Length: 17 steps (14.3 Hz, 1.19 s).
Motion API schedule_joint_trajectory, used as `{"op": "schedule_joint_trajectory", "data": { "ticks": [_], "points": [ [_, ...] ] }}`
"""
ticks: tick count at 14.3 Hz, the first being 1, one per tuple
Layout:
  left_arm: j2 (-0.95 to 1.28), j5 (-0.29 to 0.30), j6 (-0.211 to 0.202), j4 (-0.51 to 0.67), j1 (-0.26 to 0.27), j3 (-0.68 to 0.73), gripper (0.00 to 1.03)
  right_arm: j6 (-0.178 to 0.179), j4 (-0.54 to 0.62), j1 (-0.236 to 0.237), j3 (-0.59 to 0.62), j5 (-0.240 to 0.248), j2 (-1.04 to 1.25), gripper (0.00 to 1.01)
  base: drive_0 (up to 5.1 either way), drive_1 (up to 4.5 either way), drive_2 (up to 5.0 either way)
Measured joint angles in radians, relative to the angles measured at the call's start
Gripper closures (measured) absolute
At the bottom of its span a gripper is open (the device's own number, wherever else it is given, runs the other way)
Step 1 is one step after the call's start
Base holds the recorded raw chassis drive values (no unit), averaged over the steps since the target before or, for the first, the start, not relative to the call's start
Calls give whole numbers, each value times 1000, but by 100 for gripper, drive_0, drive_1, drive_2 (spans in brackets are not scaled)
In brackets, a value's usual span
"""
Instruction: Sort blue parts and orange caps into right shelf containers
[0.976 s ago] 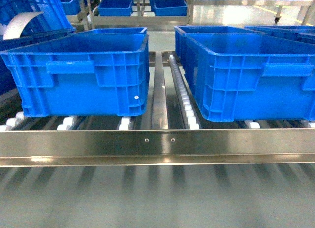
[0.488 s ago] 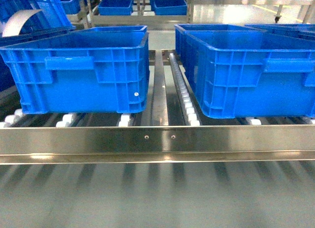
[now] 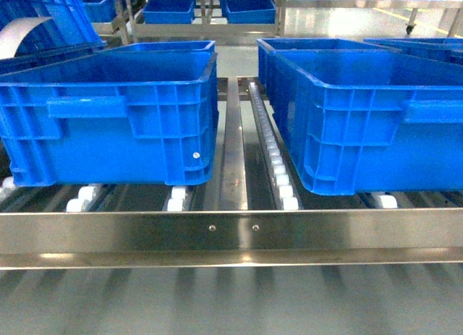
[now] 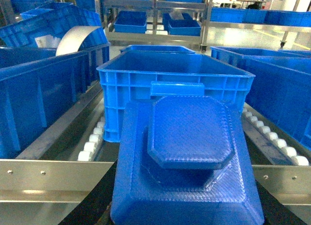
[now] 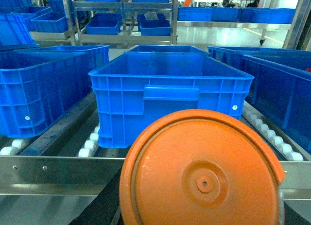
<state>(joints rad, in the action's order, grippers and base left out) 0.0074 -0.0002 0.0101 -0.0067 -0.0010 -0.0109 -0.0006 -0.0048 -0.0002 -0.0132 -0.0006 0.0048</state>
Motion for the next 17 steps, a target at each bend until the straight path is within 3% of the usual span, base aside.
{"op": "schedule_joint_trajectory", "data": {
  "ticks": [8,17],
  "points": [
    [0,0,0,0,0,0,62,0,3,0,0,0,0,58,-12,420,-444],
    [0,0,0,0,0,0,62,0,-2,0,0,0,0,58,0,0,0]
  ]
}}
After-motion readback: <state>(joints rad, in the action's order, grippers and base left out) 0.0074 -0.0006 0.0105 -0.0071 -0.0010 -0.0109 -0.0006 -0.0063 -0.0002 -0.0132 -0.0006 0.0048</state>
